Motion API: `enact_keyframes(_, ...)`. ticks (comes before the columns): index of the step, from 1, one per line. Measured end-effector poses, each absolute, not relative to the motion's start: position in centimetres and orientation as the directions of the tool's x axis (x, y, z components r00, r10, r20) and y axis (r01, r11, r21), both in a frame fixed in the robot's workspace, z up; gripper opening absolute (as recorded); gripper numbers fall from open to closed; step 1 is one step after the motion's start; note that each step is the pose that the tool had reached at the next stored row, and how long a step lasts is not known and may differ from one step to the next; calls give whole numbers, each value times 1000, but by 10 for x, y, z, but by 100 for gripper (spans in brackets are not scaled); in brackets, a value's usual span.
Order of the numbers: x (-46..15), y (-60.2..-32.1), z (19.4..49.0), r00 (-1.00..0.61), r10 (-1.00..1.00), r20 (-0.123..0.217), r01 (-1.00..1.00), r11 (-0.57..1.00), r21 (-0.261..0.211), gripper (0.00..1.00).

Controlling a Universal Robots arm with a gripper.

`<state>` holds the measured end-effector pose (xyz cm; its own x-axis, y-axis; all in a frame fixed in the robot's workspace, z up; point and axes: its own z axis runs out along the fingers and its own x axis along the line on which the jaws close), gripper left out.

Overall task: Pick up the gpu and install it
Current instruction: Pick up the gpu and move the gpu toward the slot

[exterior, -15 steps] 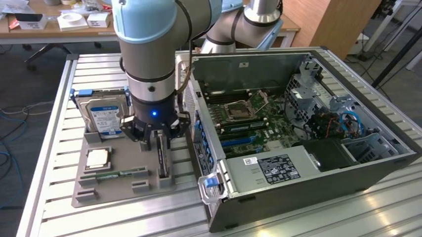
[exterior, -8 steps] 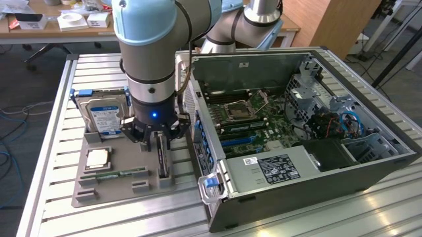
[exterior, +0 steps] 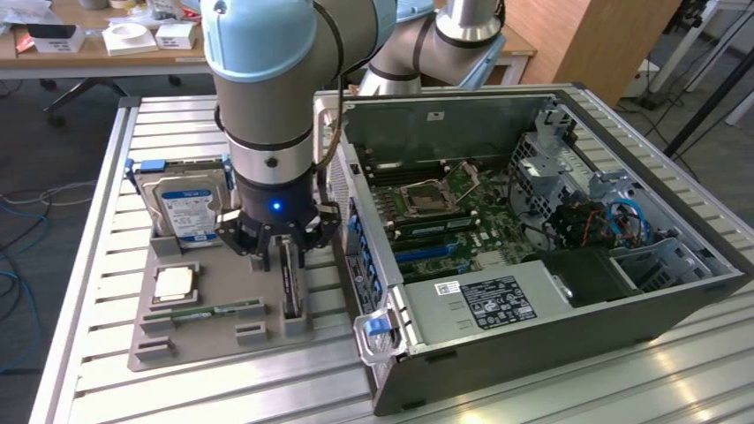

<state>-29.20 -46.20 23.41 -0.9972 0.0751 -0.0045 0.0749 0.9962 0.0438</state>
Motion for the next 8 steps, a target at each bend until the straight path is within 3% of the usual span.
enact_keyframes(8,-292,-462,234,-997,75,-4,75,996,44,49)
